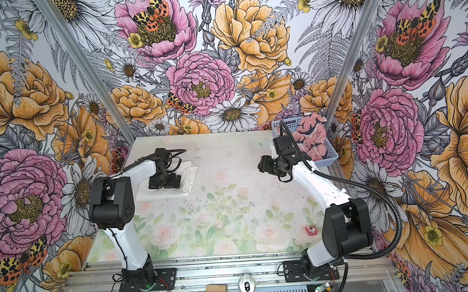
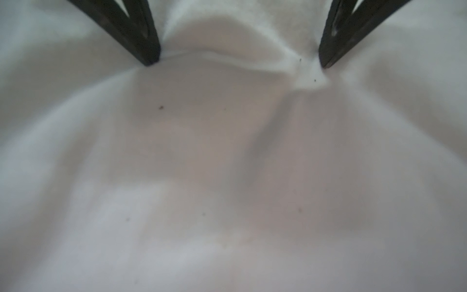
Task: Fold and stack the mixed laundry pile
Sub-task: 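Carry the folded shirt with the left gripper toward the table's far corner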
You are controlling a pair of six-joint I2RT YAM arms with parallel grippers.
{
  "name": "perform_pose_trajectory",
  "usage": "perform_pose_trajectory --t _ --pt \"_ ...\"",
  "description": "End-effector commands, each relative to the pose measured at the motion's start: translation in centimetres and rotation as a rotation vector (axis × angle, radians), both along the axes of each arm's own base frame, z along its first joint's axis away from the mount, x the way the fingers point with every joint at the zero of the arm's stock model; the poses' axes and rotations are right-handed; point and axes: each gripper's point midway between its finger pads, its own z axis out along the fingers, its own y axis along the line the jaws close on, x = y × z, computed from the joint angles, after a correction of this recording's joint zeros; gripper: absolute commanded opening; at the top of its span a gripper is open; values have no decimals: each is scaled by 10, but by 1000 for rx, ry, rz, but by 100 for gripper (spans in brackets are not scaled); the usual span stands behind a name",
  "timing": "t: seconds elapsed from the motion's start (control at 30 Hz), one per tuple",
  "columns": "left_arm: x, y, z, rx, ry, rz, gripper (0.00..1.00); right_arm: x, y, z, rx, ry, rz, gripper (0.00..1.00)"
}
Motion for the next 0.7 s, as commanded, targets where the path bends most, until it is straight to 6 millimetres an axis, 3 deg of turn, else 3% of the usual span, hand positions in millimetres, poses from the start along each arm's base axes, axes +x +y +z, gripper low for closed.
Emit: perform_pose_trajectory --t 0.0,0.27,0.43,0.53,0.67 --pt "-43 59 -18 166 173 -22 99 -6 7 14 27 -11 34 67" --pt "-62 97 -20 195 209 46 99 -5 15 14 31 25 82 67" --pt "-85 97 -33 136 266 181 99 -3 15 9 24 41 90 67" --pt "-83 94 -32 119 247 225 99 -1 17 3 18 53 91 67" --pt "-63 99 -25 116 197 268 99 0 19 2 15 50 90 67"
